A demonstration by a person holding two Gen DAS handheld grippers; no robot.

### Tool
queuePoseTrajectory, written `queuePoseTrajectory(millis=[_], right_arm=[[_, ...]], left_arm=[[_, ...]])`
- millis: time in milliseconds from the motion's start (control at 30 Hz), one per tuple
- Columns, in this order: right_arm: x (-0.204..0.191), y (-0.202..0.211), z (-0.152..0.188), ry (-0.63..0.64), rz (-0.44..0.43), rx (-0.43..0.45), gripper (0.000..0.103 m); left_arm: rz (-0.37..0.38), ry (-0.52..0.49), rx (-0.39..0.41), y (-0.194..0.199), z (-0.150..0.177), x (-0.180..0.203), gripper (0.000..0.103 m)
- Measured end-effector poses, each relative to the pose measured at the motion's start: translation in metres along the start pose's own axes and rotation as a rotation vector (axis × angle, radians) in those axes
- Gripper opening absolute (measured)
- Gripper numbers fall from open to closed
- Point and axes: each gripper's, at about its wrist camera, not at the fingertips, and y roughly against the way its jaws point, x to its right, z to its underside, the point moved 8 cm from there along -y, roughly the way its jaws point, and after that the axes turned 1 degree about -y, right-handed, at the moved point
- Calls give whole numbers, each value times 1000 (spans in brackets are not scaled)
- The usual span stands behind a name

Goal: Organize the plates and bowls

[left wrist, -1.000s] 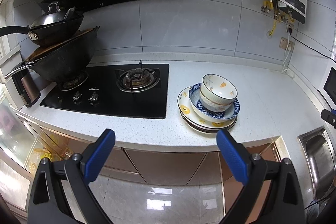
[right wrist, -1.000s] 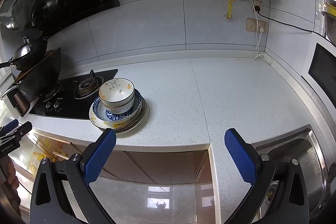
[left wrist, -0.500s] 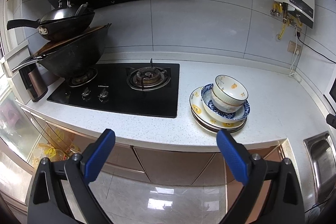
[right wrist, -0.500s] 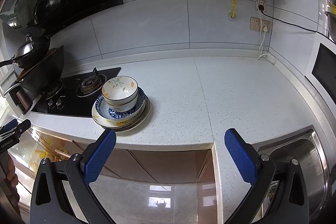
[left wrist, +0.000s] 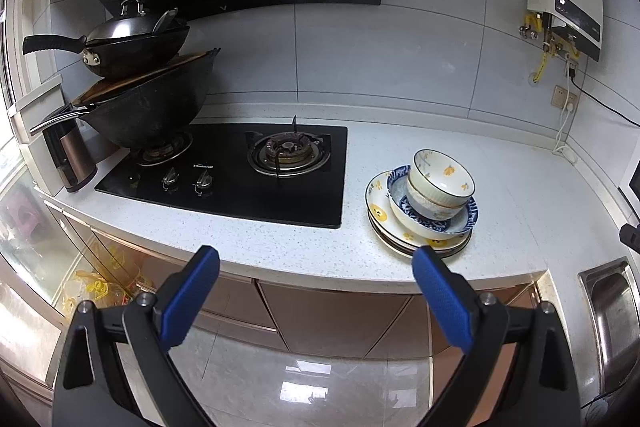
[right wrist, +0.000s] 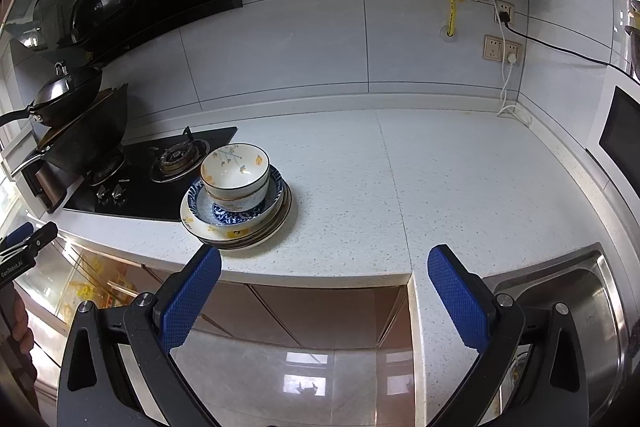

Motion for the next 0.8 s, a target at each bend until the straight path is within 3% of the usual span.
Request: queuePoseTrajectory(millis=[800], right_arm=[[-5, 1, 5, 1, -7, -2, 102]], left_arm=[[8, -13, -12, 2, 7, 3, 98]])
